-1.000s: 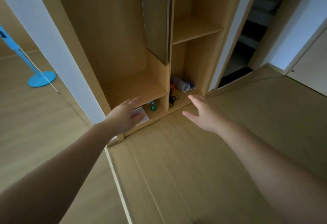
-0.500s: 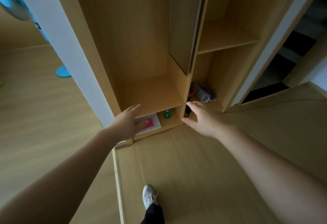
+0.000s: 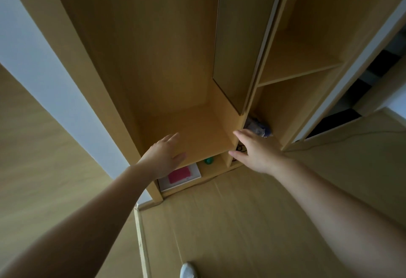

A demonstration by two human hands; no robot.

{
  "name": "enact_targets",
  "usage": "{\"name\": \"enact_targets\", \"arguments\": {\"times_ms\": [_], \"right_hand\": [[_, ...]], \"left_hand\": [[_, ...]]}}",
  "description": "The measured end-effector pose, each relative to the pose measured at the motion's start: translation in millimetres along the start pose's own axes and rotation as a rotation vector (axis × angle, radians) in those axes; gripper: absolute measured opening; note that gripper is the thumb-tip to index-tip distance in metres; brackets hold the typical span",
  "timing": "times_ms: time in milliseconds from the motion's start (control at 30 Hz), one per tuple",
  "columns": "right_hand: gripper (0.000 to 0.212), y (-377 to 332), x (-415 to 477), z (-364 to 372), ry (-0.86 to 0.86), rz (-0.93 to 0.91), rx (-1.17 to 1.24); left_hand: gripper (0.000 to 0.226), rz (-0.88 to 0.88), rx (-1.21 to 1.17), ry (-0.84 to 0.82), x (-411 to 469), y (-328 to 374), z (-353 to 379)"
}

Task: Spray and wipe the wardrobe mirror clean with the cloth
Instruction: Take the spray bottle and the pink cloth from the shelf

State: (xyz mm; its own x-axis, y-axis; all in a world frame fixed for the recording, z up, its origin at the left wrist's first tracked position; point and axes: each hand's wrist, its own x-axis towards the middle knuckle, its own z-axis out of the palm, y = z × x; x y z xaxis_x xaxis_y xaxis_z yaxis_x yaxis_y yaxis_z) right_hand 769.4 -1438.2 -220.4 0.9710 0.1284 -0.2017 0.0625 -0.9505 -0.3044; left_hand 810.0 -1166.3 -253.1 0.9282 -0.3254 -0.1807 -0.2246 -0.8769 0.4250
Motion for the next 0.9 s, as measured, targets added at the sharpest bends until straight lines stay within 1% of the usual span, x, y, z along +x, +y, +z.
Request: {"name": "enact_targets", "arguments": {"times_ms": [133,267,400,533,667,800,900], "right_hand": [[0.071,3.9,28.6,-2.2,-0.045,-0.020,-0.024],[0.070,16.4,59.3,-4.4,-0.078,-0.054,-0.030],[0.070,36.6,91.1,-3.6,-0.130,-0.132,-0.044],[0.070,61.8,125.9,-10.2,-0.193,-0.211,-0.042],[0.068,85.6,161.7,-15.2,-0.224,-0.297,-0.048],[0.069,96.2,198.4,-0.9,-0.260,-0.347,-0.017],[0.070,96.1,226.2,18.0,-0.237,-0.383,-0.007]], "left_hand": [[0.069,-0.034,-0.011,-0.024,19.4,-10.8,4.1],[0.068,-0.080,-0.023,-0.012,37.0,-12.8,9.1],[0.069,-0.165,-0.044,-0.019,55.6,-5.7,21.9],[0.069,-0.274,-0.063,0.018,74.6,15.0,36.8],[0.068,-0.329,-0.069,0.034,98.4,32.1,48.4],[0.066,-0.385,-0.032,0.090,125.4,36.5,51.0],[0.066,-0.416,-0.025,0.130,141.6,24.8,56.9]]}}
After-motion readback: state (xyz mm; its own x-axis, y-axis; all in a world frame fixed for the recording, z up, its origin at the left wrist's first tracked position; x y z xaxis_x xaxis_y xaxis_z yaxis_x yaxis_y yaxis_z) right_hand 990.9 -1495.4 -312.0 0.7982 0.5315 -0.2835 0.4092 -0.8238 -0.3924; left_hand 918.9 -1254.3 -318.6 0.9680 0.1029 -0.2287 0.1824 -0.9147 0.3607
